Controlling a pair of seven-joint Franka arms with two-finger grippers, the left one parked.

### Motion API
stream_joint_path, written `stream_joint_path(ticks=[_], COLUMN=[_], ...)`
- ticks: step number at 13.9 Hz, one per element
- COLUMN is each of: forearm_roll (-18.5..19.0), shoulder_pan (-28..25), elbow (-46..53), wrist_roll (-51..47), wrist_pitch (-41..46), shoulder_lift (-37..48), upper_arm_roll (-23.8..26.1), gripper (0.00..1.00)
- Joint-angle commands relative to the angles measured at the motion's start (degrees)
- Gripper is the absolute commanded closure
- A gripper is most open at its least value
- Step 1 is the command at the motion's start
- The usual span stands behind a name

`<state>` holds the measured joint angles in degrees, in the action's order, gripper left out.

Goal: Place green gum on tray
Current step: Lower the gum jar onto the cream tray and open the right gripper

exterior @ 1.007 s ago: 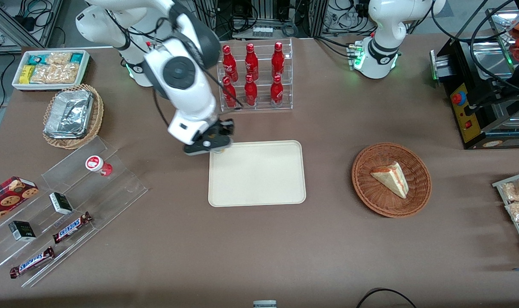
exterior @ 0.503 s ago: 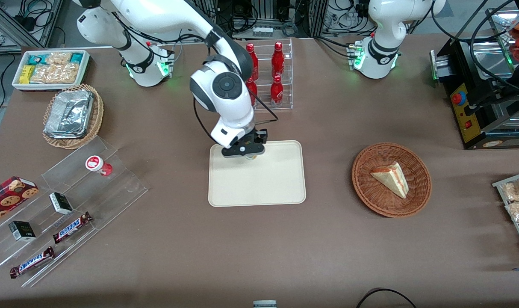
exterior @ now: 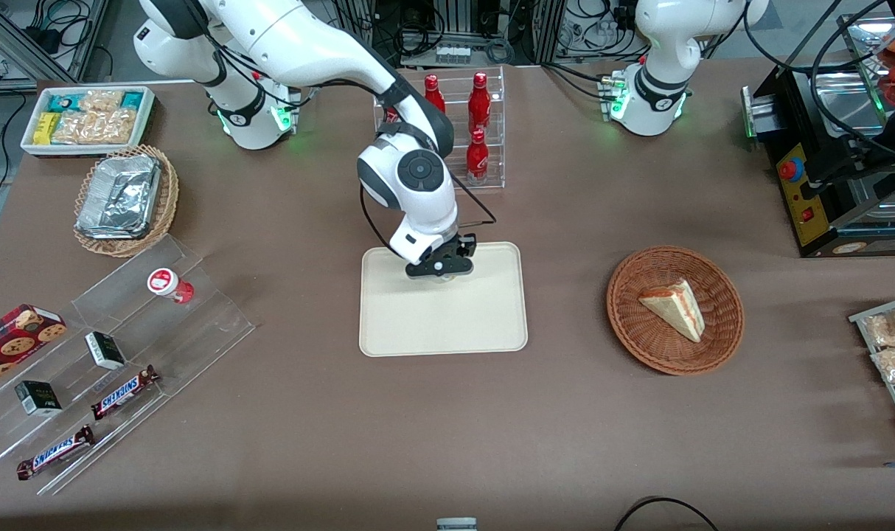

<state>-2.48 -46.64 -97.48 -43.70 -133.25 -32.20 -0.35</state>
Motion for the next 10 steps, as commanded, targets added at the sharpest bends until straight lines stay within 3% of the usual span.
stream_joint_path(ticks=[1,9,10], forearm_roll=[-0.94,-1.12,-1.12], shoulder_pan=[0.41,0.5,0.58], elbow=[1.07,0.45,0.45], wrist_roll=[-0.25,-0.34,-0.34], wrist_pitch=[-1.39,-4.47,-4.47], shoulder_lift=[-1.54,-3.48,-3.57], upper_arm_roll=[-0.18,-0.26,-0.26], gripper=[1.0,1.0,0.96])
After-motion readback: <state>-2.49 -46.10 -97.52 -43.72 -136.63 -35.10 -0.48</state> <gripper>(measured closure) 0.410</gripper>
